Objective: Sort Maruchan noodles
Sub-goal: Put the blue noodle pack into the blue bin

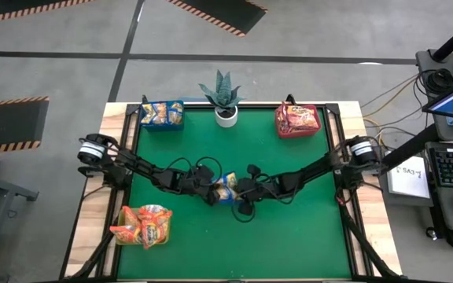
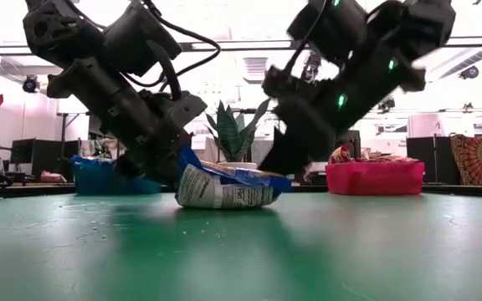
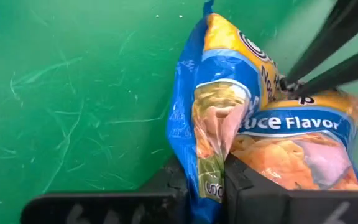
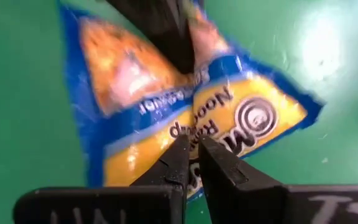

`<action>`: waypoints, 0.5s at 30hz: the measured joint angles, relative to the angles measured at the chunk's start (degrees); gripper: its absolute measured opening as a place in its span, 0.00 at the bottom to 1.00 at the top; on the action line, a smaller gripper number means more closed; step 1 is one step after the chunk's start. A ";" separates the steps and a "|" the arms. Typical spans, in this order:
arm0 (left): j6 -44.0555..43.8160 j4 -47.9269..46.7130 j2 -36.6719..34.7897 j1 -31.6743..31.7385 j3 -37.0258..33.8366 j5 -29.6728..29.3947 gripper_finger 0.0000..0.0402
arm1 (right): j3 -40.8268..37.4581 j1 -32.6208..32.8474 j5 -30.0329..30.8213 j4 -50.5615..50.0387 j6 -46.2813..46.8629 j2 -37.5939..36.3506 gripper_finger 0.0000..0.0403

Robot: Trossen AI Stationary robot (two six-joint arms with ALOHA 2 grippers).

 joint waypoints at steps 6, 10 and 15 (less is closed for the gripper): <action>7.50 0.10 -1.49 -0.51 -0.13 -0.63 0.03 | -0.31 -0.02 0.53 -5.69 -1.97 -8.88 0.07; 11.88 -0.88 -5.10 -0.66 -0.13 -2.24 0.03 | -0.29 -0.02 0.85 -8.72 -3.96 -14.79 0.07; 16.71 -3.53 -12.11 -0.53 -0.13 -4.99 0.02 | -0.44 -0.04 0.96 -9.00 -8.13 -20.59 0.07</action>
